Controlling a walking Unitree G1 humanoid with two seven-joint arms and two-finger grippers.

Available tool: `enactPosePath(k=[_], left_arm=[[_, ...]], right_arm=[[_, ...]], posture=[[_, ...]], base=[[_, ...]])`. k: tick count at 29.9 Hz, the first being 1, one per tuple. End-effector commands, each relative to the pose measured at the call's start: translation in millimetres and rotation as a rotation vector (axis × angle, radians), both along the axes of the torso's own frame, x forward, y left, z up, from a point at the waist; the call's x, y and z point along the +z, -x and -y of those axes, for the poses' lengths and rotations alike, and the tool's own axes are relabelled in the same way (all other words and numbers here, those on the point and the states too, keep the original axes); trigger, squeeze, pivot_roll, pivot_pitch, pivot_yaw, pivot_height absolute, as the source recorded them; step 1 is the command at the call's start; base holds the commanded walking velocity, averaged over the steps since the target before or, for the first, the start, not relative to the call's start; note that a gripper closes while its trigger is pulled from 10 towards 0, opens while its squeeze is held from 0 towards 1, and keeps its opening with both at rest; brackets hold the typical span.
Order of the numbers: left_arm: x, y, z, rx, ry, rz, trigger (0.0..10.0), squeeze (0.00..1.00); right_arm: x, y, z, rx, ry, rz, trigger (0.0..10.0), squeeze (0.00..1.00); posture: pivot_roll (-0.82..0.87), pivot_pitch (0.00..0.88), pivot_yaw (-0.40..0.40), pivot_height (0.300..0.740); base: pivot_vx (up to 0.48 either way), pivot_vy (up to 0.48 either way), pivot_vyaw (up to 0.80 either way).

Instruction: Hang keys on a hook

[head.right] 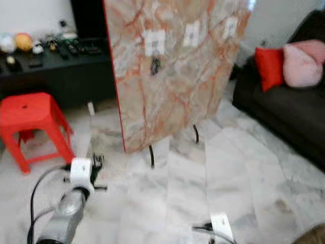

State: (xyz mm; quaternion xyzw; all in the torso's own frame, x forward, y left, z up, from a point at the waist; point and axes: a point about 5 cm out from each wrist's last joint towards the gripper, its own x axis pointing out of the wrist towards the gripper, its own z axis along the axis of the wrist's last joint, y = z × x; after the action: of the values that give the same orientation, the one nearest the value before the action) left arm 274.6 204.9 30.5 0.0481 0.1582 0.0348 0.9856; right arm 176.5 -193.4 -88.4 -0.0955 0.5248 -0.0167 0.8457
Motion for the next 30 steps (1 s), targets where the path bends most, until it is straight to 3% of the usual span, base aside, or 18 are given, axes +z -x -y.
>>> enactPosePath(k=[1,14,17,30], left_arm=[[0.0,-2.1,8.5,-0.013,0.011,-0.002,10.0,0.00],[4.1,-4.9,11.6,-0.021,0.052,0.036,10.0,0.00],[3.9,-4.7,12.9,-0.025,0.058,0.039,10.0,0.00],[3.6,-5.5,14.1,-0.035,0.063,0.043,10.0,0.00]], right_arm=[[1.9,-1.3,8.0,-0.006,0.021,0.010,10.0,0.00],[1.6,-0.9,7.3,-0.010,0.018,0.008,10.0,0.00],[1.3,-0.4,7.1,-0.023,0.006,0.010,10.0,0.00],[1.8,-1.5,6.8,-0.040,-0.016,0.027,10.0,0.00]], posture=[[0.07,0.023,-0.148,0.740],[0.07,0.003,-0.145,0.740],[0.07,0.000,-0.147,0.740],[0.05,0.000,-0.134,0.740]], base=[[0.000,0.000,0.80],[0.000,0.000,0.80],[0.000,0.000,0.00],[0.365,0.000,0.00]])
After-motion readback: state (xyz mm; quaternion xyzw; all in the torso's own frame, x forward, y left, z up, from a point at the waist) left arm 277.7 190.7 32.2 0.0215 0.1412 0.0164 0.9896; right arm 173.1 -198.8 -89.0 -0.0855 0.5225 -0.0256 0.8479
